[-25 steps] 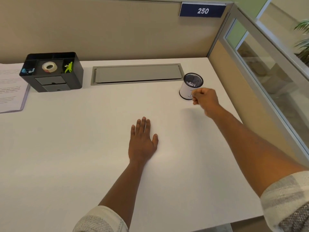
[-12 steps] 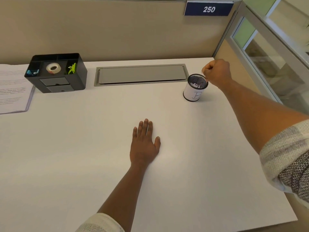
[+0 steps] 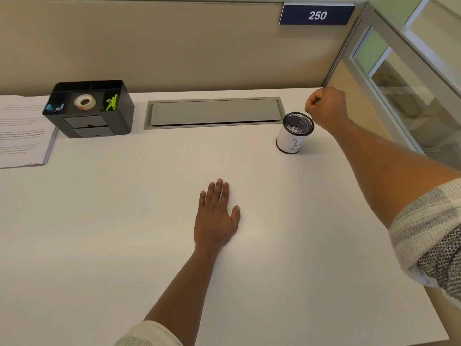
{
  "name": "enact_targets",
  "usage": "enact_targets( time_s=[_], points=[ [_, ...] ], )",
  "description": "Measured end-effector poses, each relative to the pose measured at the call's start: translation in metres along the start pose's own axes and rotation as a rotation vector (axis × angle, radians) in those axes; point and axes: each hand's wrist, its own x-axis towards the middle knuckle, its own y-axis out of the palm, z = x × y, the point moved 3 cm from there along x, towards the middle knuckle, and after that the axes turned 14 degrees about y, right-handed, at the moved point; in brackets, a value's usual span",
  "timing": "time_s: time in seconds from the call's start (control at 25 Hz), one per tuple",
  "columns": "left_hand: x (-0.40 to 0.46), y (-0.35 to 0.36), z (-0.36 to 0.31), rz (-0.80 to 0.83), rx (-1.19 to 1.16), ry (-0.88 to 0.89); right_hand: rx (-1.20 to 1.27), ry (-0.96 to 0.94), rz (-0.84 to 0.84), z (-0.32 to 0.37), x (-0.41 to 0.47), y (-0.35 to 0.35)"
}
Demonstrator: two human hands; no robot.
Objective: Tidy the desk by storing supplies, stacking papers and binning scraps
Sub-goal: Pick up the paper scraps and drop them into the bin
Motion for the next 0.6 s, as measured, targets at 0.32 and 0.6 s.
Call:
enact_targets(
  time_s=[0.32, 0.6],
  points=[
    [-0.001, -0.002, -0.001, -0.007, -0.003, 0.004, 0.153, -0.002, 0.124, -0.011, -0.011, -0.002],
    [-0.001, -0.003, -0.001, -0.002, -0.012, 0.016, 0.086, -0.056, -0.14, -0.011, -0.042, -0.016]
  ],
)
